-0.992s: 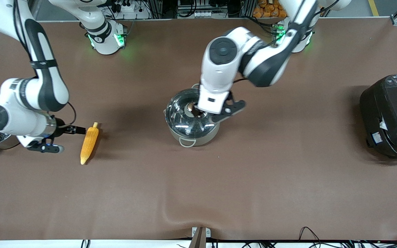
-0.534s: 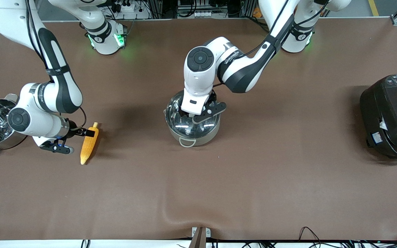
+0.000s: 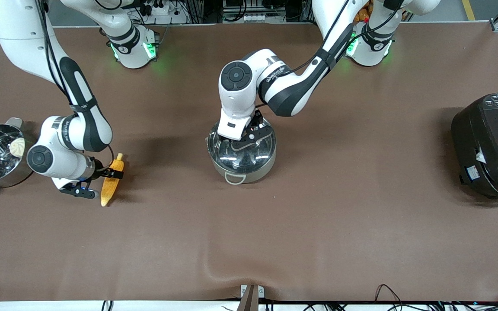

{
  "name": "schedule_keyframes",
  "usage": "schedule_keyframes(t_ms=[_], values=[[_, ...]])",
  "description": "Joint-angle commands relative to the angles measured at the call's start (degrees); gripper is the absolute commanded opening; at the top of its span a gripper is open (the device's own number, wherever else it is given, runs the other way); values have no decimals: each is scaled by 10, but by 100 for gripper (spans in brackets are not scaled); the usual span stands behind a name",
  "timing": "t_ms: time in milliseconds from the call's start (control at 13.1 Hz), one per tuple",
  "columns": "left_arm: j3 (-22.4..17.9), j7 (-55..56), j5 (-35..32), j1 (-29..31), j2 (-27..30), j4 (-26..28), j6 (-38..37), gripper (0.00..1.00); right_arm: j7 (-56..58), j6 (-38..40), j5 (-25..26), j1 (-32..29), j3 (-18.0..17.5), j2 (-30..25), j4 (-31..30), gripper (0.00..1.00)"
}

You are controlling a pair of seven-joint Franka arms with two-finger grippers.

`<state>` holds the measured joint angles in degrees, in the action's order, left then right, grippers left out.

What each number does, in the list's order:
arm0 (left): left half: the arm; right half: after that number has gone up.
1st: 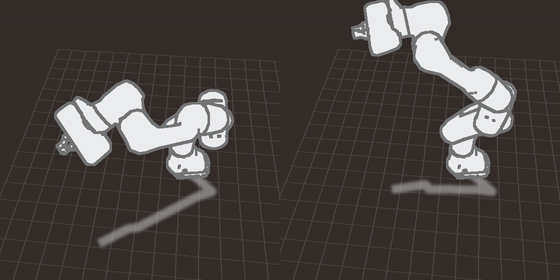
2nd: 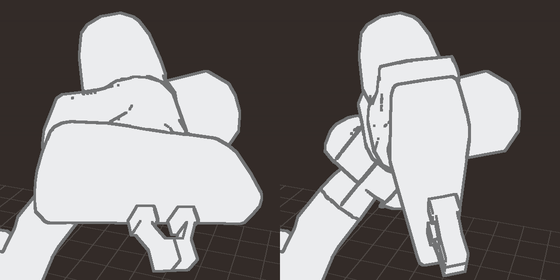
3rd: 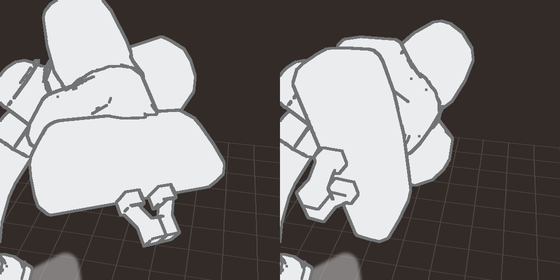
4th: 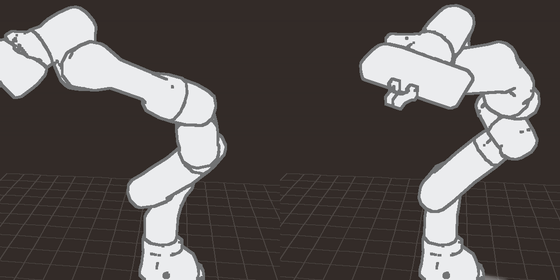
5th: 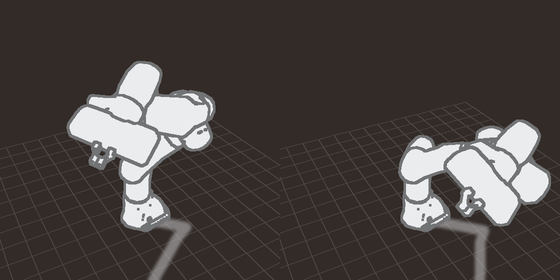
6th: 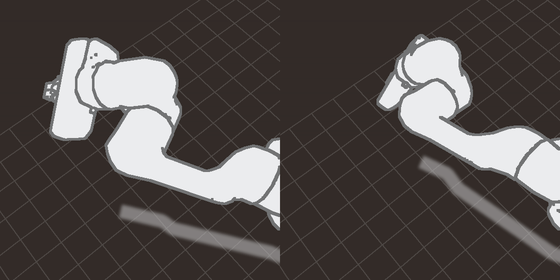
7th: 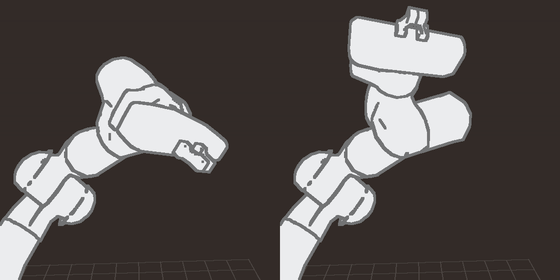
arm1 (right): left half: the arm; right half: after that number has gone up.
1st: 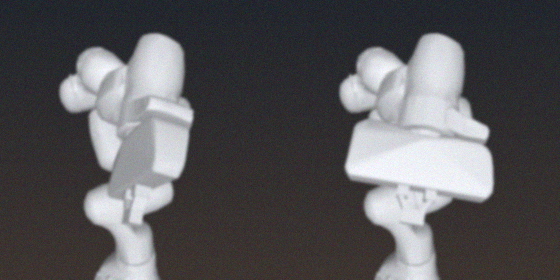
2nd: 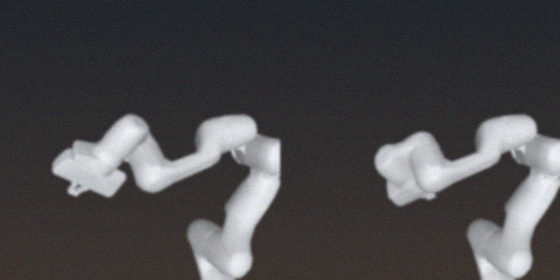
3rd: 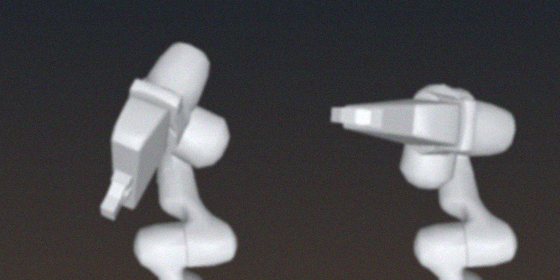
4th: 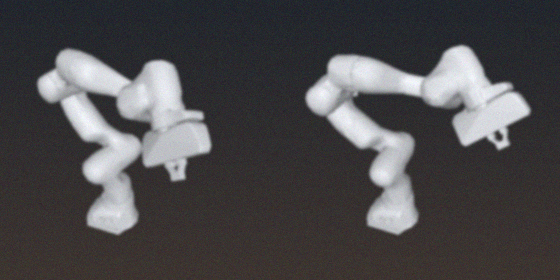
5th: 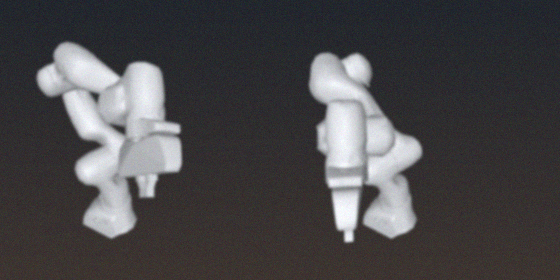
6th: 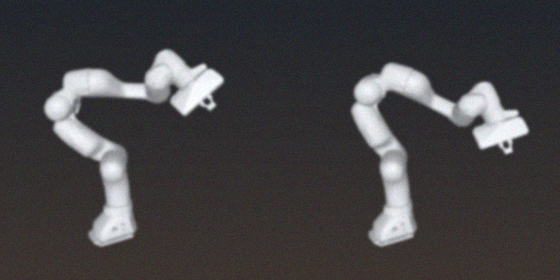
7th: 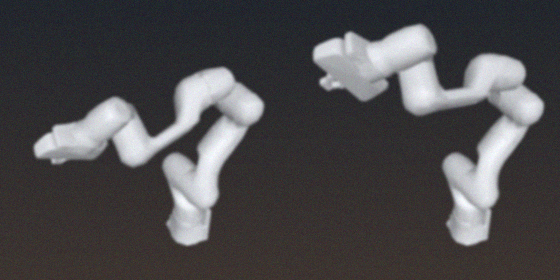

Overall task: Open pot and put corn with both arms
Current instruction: 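Grasp the lid knob with the left gripper while the right gripper grasps the corn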

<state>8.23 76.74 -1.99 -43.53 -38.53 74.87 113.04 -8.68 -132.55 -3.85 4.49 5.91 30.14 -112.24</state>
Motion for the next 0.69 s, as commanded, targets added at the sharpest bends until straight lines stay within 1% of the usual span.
schedule_keyframes(t_ms=[0, 153, 305, 381, 458, 534, 610], values=[[-4, 16, -13, -3, -7, -15, -1, 85, 2, -11, -6, -2, -2, 8, 4, 100], [-4, 21, -13, -5, -6, -9, -1, 75, 2, -16, -6, -2, -2, 13, 4, 100], [-4, 21, -14, -6, -7, -9, -1, 67, 2, -15, -6, -2, -2, 14, 4, 100], [-4, 21, -14, -6, -7, -9, -1, 62, 5, -15, -6, -3, -2, 14, 4, 90], [-4, 22, -13, -6, -6, -9, -2, 40, 16, -15, -6, -3, -2, 14, 4, 45], [-4, 22, -13, -5, -2, -9, -5, 20, 23, -15, -6, -5, -2, 14, 4, 27], [-4, 22, -13, -4, -1, -9, -7, 6, 30, -15, -6, -6, -2, 14, 4, 23]])
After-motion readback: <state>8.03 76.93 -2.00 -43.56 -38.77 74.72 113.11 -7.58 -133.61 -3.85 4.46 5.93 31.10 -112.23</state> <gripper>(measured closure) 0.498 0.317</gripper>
